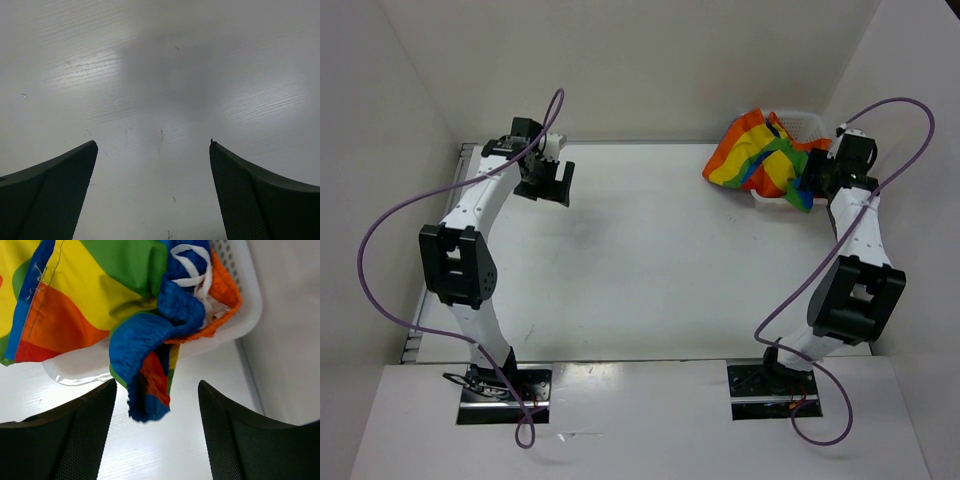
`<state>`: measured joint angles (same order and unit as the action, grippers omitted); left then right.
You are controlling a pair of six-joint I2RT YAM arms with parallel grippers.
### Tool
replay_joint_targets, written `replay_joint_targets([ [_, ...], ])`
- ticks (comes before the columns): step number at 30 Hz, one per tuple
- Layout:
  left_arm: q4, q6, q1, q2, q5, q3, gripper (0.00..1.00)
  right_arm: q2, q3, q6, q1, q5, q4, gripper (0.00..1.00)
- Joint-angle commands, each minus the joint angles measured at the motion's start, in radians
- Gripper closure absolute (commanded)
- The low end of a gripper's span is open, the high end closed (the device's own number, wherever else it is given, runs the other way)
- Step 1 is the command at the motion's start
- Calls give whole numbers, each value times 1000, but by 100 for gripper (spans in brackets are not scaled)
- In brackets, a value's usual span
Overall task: Fold and stack the shorts
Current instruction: Grab the shorts from the pile, then move the shorts to the center of the board
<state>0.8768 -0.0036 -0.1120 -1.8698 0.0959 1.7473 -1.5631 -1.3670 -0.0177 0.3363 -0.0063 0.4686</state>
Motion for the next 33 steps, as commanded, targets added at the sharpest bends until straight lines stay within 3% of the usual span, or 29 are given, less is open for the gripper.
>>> replay_joint_targets([
  [1, -13, 4, 3, 49, -10, -6, 1, -55, -18, -31, -2, -60, -54, 29],
  [5, -13, 4, 3, 49, -10, -15, 1, -86, -56, -41, -2, -99, -54, 34],
  [8, -13, 4, 3, 49, -10, -15, 1, -106, -67, -41, -14, -100, -54, 49],
  [9, -13, 4, 3, 49, -10, -15, 1, -115, -76, -41, -23, -89, -67, 57],
  [10, -13, 4, 3, 49, -10, -15, 1, -115, -76, -41, -23, -89, -77, 75],
  [13, -13, 4, 3, 58, -10, -15, 1, -103, -141, -16, -23, -61, -100, 100],
  [19, -13, 4, 3, 58, -19, -3, 1, -14, -321, -20, -69, -52, -140, 100],
  [24, -22, 4, -6, 49, -100, 83, 1, 9, -480, -18, -215, 6, -214, 100],
  [29, -22, 4, -29, 69, -180, 167, 1, -21, -797, -22, -330, -26, -182, 100],
  [33, -22, 4, -29, 97, -180, 190, 1, -55, -972, -62, -517, -49, -171, 100],
])
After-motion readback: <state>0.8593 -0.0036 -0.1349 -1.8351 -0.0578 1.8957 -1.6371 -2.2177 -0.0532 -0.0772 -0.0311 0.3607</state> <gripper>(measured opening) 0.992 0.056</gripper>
